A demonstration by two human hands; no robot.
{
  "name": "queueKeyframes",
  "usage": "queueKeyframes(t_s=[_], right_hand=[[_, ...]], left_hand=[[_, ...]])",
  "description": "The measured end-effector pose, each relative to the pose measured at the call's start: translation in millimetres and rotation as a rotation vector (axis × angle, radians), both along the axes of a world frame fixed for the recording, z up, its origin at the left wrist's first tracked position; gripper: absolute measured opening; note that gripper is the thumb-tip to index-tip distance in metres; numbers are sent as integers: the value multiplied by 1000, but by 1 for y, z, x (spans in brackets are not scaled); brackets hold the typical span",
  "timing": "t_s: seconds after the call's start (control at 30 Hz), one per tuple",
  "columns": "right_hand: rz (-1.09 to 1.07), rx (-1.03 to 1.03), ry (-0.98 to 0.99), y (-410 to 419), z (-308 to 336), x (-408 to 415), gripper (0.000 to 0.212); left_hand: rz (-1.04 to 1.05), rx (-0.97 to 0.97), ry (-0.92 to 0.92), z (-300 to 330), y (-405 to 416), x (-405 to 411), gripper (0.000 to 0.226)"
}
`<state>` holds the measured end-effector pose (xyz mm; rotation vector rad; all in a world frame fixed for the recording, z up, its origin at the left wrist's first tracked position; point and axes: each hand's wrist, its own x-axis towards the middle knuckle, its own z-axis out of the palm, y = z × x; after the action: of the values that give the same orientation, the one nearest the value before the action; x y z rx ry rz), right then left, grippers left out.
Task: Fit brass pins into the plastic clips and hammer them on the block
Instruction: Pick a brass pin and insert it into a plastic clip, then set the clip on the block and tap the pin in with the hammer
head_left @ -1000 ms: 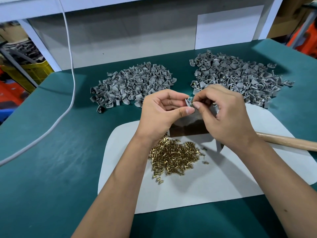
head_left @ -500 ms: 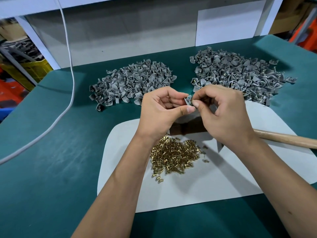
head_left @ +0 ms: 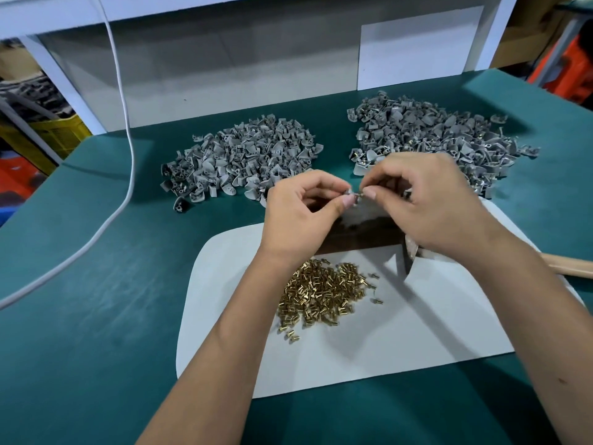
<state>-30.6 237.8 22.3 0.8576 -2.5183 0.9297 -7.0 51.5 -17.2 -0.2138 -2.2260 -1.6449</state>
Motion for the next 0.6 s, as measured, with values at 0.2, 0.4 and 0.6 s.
queueKeyframes(t_s=[0.2, 0.4, 0.6], right_hand=[[-133, 576, -313, 60, 8, -17, 14], [-131, 641, -439, 64, -11, -10, 29], [-128, 384, -403, 72, -2, -11, 20]], left_hand=[[103, -229, -97, -3, -5, -2, 13], [89, -184, -138, -3, -4, -1, 15], [70, -158, -178, -1, -4, -1, 13]])
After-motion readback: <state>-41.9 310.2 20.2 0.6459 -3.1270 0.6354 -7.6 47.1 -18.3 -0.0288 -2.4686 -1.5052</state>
